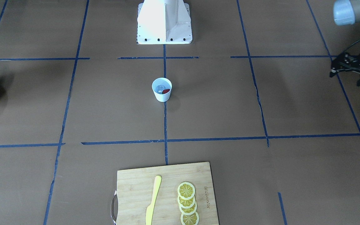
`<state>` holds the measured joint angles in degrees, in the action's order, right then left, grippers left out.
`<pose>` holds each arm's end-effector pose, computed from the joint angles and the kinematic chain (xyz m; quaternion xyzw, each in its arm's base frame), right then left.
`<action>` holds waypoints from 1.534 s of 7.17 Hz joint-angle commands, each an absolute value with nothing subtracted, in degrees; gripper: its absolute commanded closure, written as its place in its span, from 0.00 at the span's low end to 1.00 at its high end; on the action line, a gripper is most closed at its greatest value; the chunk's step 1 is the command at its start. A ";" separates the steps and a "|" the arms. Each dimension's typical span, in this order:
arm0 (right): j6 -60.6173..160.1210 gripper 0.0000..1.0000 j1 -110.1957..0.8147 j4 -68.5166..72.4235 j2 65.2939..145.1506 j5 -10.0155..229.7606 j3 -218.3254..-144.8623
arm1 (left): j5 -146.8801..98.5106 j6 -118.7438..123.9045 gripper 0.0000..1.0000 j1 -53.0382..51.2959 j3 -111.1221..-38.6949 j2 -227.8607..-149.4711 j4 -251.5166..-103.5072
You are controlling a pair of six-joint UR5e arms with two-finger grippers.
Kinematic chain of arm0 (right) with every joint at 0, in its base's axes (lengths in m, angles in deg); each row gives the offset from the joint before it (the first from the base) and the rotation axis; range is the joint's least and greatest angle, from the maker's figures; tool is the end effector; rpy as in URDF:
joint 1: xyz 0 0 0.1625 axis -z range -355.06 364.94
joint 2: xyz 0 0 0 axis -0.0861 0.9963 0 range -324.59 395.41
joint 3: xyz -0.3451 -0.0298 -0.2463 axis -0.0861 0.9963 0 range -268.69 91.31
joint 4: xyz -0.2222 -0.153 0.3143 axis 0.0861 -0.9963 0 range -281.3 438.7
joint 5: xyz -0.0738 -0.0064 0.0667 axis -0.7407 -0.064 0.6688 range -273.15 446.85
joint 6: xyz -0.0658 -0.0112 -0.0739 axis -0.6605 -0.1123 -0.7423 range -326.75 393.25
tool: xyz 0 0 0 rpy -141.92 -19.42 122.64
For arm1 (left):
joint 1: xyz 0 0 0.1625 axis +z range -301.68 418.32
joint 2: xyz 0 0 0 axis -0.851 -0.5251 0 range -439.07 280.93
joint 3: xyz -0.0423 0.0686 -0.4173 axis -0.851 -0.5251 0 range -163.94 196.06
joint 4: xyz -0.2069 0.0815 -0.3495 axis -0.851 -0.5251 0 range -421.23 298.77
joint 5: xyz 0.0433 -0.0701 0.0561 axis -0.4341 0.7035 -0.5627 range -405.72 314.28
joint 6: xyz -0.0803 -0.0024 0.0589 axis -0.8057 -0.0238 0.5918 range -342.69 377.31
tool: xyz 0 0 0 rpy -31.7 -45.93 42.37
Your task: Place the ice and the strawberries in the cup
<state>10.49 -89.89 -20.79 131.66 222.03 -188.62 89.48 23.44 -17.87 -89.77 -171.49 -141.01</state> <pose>0.0992 -0.4304 0.6397 0.0461 -0.3837 -0.1245 0.9138 0.0583 -0.4994 0.5199 0.0388 0.3868 0.1859 0.9024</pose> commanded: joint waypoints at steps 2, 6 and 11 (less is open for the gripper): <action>10.49 0.01 -89.89 -20.79 131.65 222.03 -188.71 | 93.41 36.62 0.00 -31.03 -75.81 -169.78 -144.28; 10.49 0.01 -89.98 -20.79 131.74 222.11 -188.71 | 92.80 33.15 0.00 -35.00 -75.69 -165.64 -145.16; 10.58 0.01 -89.98 -20.79 131.74 222.11 -188.71 | 89.46 30.75 0.00 -34.93 -78.16 -167.41 -145.43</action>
